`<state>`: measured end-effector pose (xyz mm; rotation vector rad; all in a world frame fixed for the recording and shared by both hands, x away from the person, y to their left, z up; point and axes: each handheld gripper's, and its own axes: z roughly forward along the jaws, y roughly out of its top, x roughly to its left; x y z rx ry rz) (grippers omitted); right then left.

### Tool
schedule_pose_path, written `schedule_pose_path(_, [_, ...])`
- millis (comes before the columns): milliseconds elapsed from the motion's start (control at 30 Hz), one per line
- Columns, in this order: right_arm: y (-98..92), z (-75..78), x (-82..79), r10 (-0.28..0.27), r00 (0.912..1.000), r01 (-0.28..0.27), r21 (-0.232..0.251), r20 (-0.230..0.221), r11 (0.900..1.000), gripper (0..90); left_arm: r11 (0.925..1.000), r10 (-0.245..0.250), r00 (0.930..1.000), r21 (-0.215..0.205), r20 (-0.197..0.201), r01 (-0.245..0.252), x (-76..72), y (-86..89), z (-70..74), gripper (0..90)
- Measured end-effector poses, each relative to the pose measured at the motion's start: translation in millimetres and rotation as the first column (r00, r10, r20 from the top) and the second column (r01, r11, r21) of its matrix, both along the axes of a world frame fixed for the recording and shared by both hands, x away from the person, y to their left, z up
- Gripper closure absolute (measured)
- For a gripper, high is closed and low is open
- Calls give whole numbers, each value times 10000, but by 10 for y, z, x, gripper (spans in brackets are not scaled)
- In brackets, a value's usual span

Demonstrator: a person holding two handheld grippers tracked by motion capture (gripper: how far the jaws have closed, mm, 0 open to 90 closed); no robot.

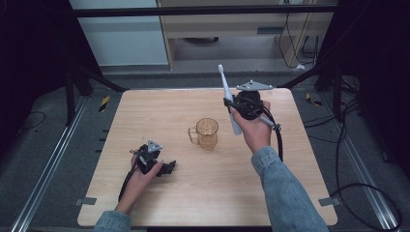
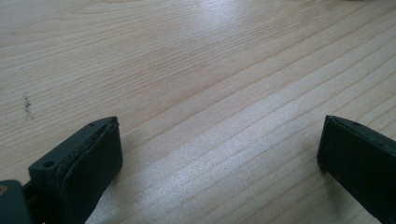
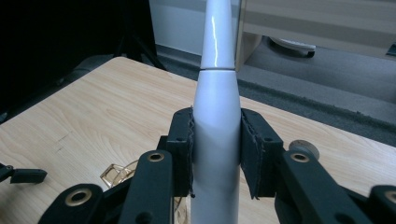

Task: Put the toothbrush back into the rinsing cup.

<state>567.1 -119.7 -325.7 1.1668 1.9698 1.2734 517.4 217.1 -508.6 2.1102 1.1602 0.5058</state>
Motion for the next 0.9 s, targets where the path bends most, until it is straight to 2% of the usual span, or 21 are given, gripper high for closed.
schedule_pose_path(167, [96, 68, 49, 111, 9999, -109, -99, 133, 9999, 670, 10000, -2, 10000, 6, 1, 2, 0, 0, 0, 0])
schedule_pose_path(267, [158, 103, 51, 144, 9997, -146, 94, 173, 9998, 670, 10000, 19, 10000, -23, 14, -19, 0, -2, -1, 0])
schedule_pose_path(533, [338, 163, 83, 355, 9985, -362, 157, 428, 9992, 670, 10000, 2, 10000, -1, 23, -2, 1, 0, -1, 0])
schedule_pose_path(900, [493, 124, 136, 564, 9962, -577, 182, 671, 9982, 670, 10000, -16, 10000, 0, 15, 16, -2, -1, 0, 0])
